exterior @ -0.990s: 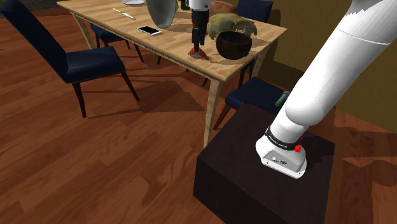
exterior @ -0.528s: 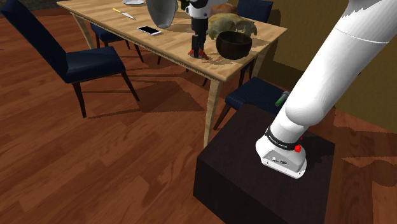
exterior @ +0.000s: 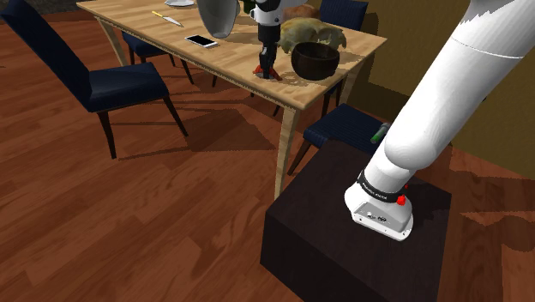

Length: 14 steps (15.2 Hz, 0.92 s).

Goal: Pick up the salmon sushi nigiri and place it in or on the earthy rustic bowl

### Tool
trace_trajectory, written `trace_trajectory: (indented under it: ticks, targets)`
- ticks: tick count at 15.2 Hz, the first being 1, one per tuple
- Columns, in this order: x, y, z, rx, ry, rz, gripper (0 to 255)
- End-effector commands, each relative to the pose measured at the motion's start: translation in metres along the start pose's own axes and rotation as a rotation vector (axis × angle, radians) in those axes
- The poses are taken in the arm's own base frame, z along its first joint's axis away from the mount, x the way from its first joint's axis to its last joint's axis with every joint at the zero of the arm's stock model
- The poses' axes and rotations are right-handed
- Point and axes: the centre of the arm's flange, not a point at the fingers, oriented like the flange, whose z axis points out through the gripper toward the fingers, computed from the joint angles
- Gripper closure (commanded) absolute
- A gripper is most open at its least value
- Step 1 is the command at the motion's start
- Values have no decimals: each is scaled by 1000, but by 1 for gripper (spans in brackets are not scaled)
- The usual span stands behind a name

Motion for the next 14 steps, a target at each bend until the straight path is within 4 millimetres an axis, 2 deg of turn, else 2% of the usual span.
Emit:
trace_trajectory:
  ticks: [1,8,14]
  targets:
    - [0,0,0,0,0,0,255]
    - [0,0,0,0,0,0,255]
    - [-2,-1,-31,0,0,0,255]
